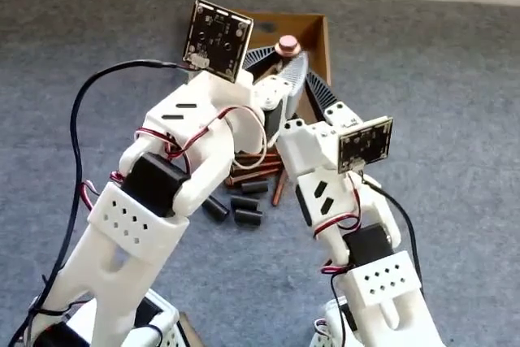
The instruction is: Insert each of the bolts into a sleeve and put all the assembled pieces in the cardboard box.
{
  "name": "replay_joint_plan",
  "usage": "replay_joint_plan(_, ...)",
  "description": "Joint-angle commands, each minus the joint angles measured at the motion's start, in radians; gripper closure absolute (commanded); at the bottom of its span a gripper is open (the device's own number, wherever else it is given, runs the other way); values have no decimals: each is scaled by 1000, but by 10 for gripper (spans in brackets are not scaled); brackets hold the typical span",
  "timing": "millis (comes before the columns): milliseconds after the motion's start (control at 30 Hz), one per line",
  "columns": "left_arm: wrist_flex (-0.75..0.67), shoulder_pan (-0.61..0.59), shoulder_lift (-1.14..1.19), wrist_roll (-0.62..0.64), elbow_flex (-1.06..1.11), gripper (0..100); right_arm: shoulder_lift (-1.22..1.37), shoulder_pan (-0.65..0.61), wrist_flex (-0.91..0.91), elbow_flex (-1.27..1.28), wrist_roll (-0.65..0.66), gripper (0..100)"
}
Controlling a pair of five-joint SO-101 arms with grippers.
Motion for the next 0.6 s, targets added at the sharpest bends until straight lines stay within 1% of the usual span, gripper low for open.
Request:
replay_joint_plan(0, 0, 7, -4, 6, -54, 840, -5, 21, -24, -47, 12, 992)
replay_joint_plan(400, 5, 8, -18, 3, -58, 842, -1, 21, -24, -47, 9, 992)
replay_joint_plan(500, 5, 1, -58, 0, -53, 841, -2, 21, -24, -47, 9, 992)
replay_joint_plan(567, 5, -28, -81, 0, -53, 822, -2, 21, -24, -47, 9, 992)
